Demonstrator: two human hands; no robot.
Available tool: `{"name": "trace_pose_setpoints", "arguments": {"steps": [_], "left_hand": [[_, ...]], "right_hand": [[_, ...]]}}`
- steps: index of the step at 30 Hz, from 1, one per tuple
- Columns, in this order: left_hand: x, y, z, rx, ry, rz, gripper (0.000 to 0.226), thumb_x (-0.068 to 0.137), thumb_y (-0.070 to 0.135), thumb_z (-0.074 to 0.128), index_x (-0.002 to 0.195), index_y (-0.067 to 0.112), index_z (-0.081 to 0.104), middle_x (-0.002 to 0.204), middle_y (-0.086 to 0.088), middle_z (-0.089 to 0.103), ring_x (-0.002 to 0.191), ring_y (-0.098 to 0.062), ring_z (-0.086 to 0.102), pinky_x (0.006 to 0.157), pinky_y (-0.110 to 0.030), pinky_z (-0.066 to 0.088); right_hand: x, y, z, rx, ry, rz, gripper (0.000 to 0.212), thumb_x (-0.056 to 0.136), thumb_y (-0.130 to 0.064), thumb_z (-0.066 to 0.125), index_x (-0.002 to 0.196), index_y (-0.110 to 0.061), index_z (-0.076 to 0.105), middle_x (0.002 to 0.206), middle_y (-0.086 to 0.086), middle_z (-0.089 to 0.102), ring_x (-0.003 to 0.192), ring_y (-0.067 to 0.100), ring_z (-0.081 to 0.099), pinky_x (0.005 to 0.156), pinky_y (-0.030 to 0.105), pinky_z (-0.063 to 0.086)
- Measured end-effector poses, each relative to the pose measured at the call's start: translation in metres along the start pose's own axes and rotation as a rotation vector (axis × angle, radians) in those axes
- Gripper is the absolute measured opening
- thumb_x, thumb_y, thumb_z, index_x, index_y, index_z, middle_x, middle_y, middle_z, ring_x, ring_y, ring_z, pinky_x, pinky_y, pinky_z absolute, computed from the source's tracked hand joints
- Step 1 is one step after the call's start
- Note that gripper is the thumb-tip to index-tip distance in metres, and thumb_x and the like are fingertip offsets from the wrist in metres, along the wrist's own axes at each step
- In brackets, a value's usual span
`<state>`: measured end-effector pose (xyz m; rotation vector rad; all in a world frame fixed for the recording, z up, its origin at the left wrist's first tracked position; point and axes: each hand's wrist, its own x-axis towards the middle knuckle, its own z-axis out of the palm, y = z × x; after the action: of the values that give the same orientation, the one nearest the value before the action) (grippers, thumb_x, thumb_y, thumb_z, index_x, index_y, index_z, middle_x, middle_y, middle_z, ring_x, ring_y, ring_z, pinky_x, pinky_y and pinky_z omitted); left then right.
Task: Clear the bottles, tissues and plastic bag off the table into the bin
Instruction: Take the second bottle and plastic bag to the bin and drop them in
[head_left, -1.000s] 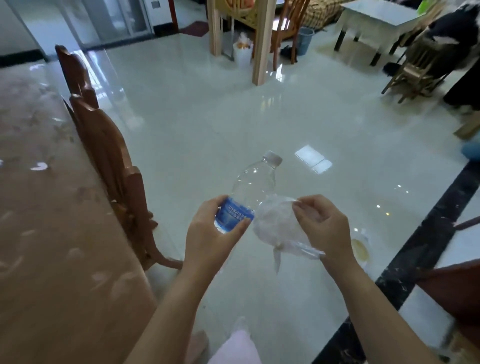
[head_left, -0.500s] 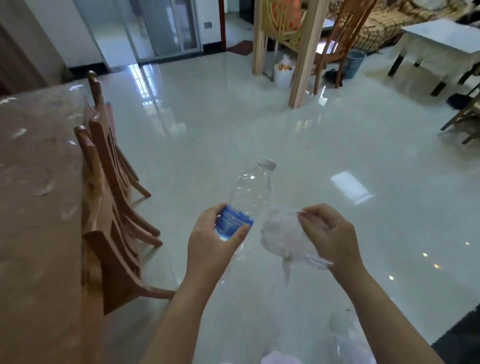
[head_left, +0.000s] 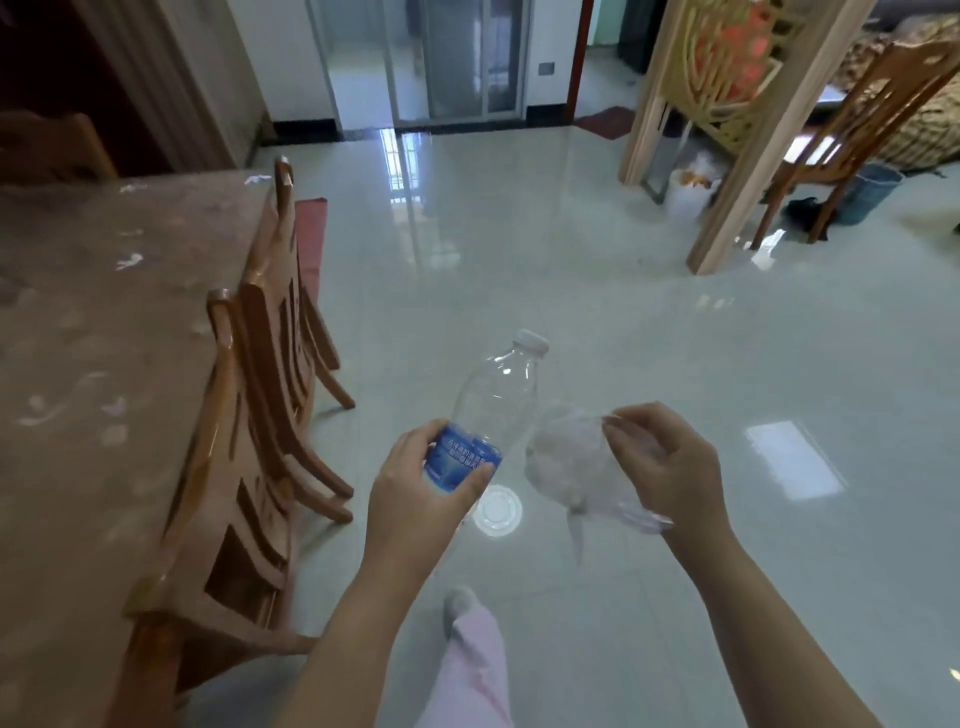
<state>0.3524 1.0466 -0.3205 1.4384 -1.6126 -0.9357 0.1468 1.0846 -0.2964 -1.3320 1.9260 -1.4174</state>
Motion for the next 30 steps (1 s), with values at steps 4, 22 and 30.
{"name": "trace_pose_setpoints", "arguments": {"steps": [4,22,30], "left_hand": [[0.095,-0.007,-0.007,0.006,0.026,-0.02,0.051,0.069,0.035,0.075,0.114,0.026,0.051,0.103,0.011,0.056,0.088,0.009,0.051,0.069,-0.009,0.042],[0.427,-0.035,-0.022,-0.018,0.166,-0.094,0.046,0.068,0.038,0.074,0.106,0.033,0.049,0.102,0.01,0.058,0.089,0.003,0.055,0.069,-0.012,0.044],[0.587,-0.021,-0.019,0.0,0.254,-0.081,0.044,0.066,0.033,0.077,0.103,0.035,0.052,0.101,0.012,0.06,0.089,-0.001,0.058,0.065,-0.002,0.043]], "right_hand": [[0.083,-0.013,0.052,-0.025,-0.027,-0.054,0.019,0.076,-0.004,0.067,0.07,-0.021,0.06,0.071,-0.003,0.063,0.066,0.006,0.056,0.063,0.005,0.04],[0.402,-0.02,0.241,0.025,-0.167,-0.144,0.029,0.076,-0.005,0.065,0.066,-0.03,0.056,0.07,-0.017,0.06,0.066,-0.014,0.053,0.06,0.001,0.036],[0.566,-0.031,0.309,0.072,-0.252,-0.217,0.03,0.076,-0.002,0.066,0.066,-0.029,0.056,0.069,-0.015,0.06,0.065,-0.015,0.052,0.059,0.0,0.035]]}}
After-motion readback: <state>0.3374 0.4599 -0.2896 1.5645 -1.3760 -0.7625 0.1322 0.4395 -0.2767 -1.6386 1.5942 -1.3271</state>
